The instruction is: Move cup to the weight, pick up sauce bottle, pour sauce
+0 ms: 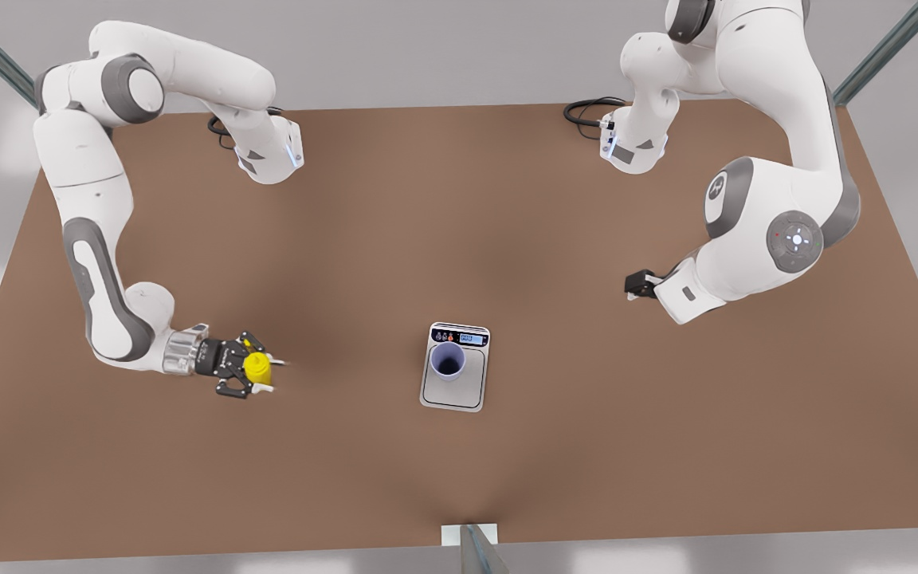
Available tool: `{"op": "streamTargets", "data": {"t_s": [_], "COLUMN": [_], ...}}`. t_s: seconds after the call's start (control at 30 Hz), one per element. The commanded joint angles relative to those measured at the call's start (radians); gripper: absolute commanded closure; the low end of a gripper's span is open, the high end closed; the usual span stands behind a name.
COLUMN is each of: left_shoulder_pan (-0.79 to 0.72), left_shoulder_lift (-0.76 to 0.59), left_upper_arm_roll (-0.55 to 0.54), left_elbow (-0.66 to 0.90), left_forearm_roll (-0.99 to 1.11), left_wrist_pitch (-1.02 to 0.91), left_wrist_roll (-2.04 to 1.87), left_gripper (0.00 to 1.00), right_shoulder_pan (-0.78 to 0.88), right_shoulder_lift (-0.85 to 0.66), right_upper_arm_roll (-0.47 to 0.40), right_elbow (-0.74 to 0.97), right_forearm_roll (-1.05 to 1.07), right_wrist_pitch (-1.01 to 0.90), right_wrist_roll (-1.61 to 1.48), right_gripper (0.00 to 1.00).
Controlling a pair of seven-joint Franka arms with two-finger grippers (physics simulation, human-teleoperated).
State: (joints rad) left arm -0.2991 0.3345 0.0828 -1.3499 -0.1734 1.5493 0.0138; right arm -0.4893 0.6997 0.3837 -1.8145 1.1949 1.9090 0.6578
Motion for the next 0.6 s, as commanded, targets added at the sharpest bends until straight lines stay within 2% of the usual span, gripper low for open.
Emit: {"op": "streamTargets", "data": {"t_s": [0.0,0.17,0.4,0.43,0.47,0.57], "left_shoulder_pan": [0.0,0.0,0.0,0.0,0.0,0.0], "left_shoulder_lift": [0.0,0.0,0.0,0.0,0.0,0.0], "left_upper_arm_roll": [0.0,0.0,-0.002,-0.002,-0.002,-0.002], "left_elbow": [0.0,0.0,0.0,0.0,0.0,0.0], "left_forearm_roll": [-0.001,-0.006,-0.006,-0.006,-0.006,-0.006], "left_wrist_pitch": [0.0,0.0,0.0,0.0,0.0,0.0], "left_wrist_roll": [0.0,0.0,0.0,-0.002,-0.002,-0.002], "left_gripper": [0.0,0.0,0.0,0.0,0.0,0.0], "right_shoulder_pan": [-0.008,-0.135,-0.155,-0.155,-0.155,-0.155], "right_shoulder_lift": [0.004,0.168,0.207,0.21,0.212,0.211], "right_upper_arm_roll": [0.003,0.018,0.017,0.017,0.017,0.017], "right_elbow": [-0.006,-0.008,-0.026,-0.025,-0.025,-0.023], "right_forearm_roll": [0.094,0.092,0.092,0.092,0.092,0.088], "right_wrist_pitch": [0.038,-0.09,-0.113,-0.113,-0.108,-0.108], "right_wrist_roll": [-0.038,-0.181,-0.234,-0.213,-0.19,-0.187], "right_gripper": [0.79,0.79,0.78,0.5,0.0,0.0]}}
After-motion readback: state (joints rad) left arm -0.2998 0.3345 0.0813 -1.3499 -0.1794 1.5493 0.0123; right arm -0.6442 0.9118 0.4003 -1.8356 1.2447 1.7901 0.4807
